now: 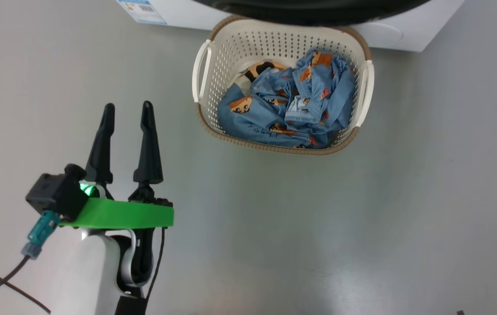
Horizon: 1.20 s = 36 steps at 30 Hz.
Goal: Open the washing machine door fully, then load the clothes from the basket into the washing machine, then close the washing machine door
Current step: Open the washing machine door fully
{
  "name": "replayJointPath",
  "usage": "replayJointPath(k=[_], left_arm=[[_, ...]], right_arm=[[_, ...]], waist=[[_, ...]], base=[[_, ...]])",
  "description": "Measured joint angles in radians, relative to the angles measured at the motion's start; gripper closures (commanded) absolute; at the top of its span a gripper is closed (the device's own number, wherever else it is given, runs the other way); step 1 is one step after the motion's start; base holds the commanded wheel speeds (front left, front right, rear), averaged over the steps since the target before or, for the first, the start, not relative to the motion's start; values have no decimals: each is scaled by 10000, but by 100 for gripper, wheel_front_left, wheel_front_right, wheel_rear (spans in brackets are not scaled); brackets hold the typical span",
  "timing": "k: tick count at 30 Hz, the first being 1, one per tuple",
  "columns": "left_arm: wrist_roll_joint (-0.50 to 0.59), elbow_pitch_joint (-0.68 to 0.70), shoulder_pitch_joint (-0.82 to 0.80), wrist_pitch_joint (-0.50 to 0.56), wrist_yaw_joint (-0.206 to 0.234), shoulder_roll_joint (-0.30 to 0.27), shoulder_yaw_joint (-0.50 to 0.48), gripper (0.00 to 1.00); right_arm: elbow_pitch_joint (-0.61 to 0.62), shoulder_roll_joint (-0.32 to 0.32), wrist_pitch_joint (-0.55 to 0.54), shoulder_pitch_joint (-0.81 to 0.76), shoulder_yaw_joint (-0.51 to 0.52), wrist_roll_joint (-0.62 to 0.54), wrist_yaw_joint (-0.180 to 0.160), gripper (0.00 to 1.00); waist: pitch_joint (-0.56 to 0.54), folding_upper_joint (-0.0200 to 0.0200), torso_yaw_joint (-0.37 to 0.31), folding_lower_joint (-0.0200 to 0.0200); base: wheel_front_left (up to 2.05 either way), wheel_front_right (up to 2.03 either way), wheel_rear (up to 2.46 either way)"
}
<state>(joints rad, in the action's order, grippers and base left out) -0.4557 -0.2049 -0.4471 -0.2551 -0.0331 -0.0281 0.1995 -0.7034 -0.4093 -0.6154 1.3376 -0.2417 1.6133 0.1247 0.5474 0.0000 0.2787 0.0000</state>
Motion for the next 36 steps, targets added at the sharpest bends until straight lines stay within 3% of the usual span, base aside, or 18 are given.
replayJointPath(k=[22,36], left_arm=[[759,-619,1208,0,-203,-6,-769,0],[897,-924,2075,0,-203,-23,-1020,0]], right_arm=[[1110,1225,-1434,-4085,-58,698,0,100],[1267,1898,-2046,-5948,255,830,0,100]], waist=[[-2168,0,-447,0],[-3595,0,27,0]], base=[[0,0,0],[0,0,0]])
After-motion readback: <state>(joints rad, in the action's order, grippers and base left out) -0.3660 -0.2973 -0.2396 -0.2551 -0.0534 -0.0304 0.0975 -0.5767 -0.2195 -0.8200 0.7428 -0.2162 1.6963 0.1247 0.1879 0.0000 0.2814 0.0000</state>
